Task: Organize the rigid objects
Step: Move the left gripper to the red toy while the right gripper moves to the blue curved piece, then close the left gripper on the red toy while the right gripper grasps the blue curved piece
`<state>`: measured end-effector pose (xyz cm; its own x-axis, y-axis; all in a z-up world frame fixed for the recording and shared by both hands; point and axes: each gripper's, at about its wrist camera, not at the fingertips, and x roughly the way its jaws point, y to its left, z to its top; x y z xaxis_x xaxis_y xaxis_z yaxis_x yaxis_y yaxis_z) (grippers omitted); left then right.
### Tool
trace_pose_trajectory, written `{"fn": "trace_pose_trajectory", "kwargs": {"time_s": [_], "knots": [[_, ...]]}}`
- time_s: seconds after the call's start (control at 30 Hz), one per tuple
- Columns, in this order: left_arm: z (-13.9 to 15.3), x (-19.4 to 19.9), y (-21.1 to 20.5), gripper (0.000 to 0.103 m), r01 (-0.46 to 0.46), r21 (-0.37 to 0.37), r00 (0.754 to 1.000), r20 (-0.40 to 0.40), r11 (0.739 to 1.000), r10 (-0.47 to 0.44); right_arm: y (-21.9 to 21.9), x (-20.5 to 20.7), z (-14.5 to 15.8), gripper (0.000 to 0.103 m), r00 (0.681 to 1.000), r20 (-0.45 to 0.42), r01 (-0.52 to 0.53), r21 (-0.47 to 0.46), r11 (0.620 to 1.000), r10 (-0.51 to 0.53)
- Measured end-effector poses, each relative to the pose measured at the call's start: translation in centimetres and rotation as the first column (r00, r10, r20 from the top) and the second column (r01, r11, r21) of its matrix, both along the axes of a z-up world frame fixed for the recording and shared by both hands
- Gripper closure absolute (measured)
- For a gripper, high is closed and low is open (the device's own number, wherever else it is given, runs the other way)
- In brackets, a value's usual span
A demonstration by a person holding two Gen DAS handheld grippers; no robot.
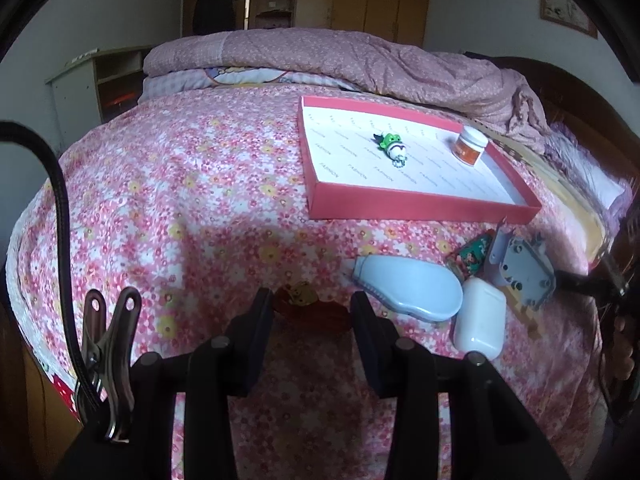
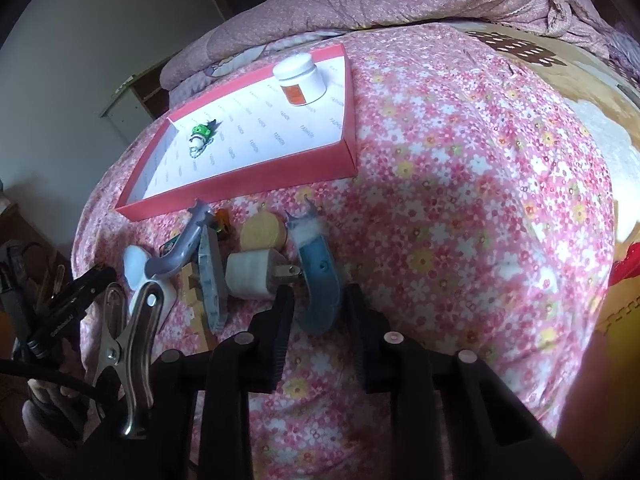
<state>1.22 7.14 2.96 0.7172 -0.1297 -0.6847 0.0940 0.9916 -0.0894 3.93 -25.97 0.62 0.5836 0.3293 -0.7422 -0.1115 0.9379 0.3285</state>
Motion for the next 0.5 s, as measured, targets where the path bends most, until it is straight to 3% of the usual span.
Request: {"fn": "trace_pose_trajectory", "kwargs": {"time_s": [0.5], "knots": [[1.5, -0.6, -1.2, 0.061, 0.001, -0.027, 1.0, -0.011, 1.0, -0.001, -2.2, -1.4, 0.6, 0.082, 0.999, 0.012, 0.044, 0.06, 0.997, -0.045]]}}
